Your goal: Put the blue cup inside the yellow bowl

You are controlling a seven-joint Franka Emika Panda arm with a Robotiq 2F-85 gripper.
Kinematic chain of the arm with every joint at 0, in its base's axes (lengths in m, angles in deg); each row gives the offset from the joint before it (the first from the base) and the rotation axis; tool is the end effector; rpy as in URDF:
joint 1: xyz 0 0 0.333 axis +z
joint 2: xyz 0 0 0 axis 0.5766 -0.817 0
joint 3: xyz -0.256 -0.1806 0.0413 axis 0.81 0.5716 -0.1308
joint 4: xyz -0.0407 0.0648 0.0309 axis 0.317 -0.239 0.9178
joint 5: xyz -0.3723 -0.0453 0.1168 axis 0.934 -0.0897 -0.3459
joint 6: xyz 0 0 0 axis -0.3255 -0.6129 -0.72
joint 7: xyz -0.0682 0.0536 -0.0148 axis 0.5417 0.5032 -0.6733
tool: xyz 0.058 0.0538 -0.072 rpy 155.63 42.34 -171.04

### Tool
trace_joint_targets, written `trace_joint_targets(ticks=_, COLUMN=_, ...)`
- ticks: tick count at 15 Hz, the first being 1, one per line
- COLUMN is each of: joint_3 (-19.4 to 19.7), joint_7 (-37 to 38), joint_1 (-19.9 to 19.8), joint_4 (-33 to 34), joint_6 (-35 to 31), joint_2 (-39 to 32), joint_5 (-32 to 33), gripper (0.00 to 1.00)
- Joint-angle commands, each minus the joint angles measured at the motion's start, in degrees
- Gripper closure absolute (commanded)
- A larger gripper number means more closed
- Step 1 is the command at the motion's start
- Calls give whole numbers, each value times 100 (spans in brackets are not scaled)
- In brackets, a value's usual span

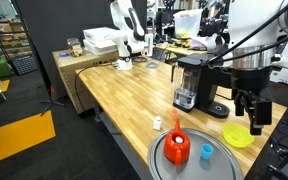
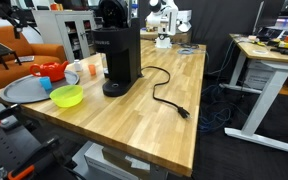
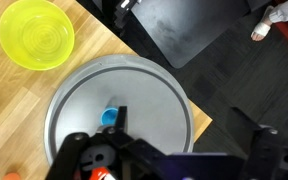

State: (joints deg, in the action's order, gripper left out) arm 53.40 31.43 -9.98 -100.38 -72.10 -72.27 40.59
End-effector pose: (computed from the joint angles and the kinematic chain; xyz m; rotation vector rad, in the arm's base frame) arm 0.3246 0.2806 0.3393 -2.7120 -1.3710 0.3833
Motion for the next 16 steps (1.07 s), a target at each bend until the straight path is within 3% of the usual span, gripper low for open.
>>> trace_joint_targets(ticks=1, joint_3=-132, joint_7=107, joint_1=-165, joint_4=58, joint_6=-176, joint_2=-102, joint_5=135, gripper=0)
trace_joint_targets(ticks=7, joint_3=-195, joint_7=344, joint_1=-196, joint_4=109, joint_6=-686, joint_2=-591, joint_5=354, gripper=0)
trace_joint_targets(ticks=12, joint_3=-275, joint_7=-58, joint_1=-210, joint_4=164, joint_6=-1171, joint_2=-1122, joint_5=-676, gripper=0)
trace_joint_targets(ticks=16, joint_3=-331, joint_7=-216, joint_1=-293, joint_4=168, joint_6=-1295, joint_2=-1317, joint_5=-1014, gripper=0)
